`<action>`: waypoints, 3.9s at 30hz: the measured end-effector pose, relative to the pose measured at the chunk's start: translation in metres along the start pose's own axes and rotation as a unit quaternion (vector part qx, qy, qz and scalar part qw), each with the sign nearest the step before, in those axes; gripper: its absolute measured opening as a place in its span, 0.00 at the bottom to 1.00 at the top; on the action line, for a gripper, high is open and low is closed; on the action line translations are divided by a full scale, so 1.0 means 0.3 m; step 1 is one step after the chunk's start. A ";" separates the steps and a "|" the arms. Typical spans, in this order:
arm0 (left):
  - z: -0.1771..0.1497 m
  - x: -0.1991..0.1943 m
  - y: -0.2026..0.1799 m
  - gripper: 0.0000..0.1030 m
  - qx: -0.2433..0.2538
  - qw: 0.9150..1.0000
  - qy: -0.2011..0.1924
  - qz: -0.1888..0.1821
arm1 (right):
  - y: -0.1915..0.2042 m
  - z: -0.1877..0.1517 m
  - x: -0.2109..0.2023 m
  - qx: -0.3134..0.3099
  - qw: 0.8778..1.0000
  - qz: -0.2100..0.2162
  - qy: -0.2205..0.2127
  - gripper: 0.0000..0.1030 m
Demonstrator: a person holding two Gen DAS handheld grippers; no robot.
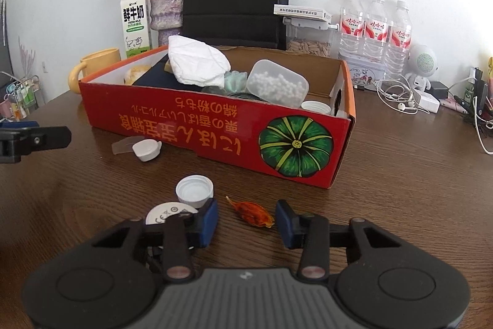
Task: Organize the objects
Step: 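Close the right gripper on the orange item while the left grasps a white cap, then carry the orange item and white cap into the box and open both grippers, then withdraw both grippers from the box toward the remaining white caps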
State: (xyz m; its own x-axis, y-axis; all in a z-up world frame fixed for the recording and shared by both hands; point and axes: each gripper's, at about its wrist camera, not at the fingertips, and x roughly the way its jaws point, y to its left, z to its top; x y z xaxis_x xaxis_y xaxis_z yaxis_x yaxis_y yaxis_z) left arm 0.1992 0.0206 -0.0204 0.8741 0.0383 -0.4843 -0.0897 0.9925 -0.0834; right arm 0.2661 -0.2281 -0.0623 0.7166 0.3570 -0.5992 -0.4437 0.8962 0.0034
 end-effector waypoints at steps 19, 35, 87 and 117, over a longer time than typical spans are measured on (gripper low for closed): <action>0.013 0.103 -0.045 1.00 0.033 0.998 0.044 0.016 | 0.021 -0.007 -0.082 -0.006 0.996 -0.042 -0.078 0.09; 0.056 0.247 -0.118 0.43 0.061 0.995 0.083 -0.011 | 0.021 -0.012 -0.096 -0.001 0.995 -0.047 -0.090 0.09; 0.359 0.223 -0.112 0.06 0.012 0.996 -0.087 -0.031 | 0.043 0.340 0.088 0.006 0.983 -0.029 -0.181 0.09; 0.306 0.231 -0.102 1.00 0.021 0.995 -0.097 0.019 | 0.023 0.265 0.080 0.020 0.980 -0.076 -0.182 1.00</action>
State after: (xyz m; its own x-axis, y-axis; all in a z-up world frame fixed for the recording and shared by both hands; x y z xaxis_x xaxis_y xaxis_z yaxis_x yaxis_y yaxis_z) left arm 0.3062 0.0035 0.0286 0.9468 0.0937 -0.3080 -0.1079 0.9937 -0.0295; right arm 0.3231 -0.1925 -0.0131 0.9210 0.2814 -0.2692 -0.2995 0.9537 -0.0278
